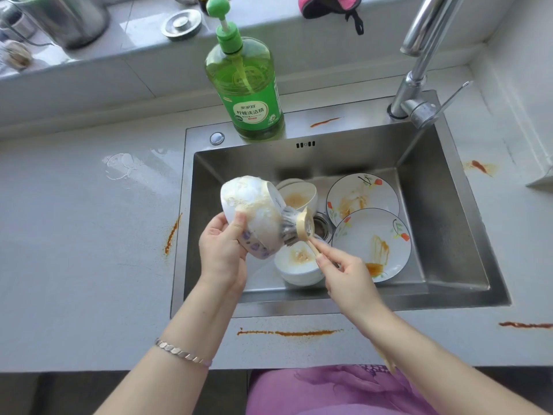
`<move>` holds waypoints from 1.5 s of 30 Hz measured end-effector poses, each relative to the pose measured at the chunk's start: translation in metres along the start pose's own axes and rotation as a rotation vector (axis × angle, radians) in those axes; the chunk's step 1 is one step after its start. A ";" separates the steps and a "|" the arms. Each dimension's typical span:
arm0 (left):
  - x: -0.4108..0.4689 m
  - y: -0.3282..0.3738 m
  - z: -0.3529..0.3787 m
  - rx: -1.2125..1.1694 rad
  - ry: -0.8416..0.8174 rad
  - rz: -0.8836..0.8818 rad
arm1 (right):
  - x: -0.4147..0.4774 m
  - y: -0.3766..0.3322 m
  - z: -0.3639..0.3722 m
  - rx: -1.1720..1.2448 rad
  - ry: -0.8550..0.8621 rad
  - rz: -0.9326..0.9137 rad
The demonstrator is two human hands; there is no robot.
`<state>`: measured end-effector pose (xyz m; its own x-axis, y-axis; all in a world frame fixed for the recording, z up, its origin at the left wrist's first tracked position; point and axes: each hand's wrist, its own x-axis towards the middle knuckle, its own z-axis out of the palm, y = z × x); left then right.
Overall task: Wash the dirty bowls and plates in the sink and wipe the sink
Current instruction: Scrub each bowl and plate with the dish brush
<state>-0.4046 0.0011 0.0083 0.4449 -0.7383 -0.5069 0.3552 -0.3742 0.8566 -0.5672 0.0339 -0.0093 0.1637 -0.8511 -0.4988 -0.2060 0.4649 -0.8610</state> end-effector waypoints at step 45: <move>0.102 -0.042 -0.042 1.100 -0.141 0.013 | 0.040 0.045 -0.031 -0.216 0.102 0.260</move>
<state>-0.3396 -0.0351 -0.0833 0.3207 -0.7770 -0.5417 -0.6042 -0.6082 0.5148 -0.5997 0.0130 -0.0655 -0.0157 -0.7363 -0.6764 -0.4293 0.6159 -0.6606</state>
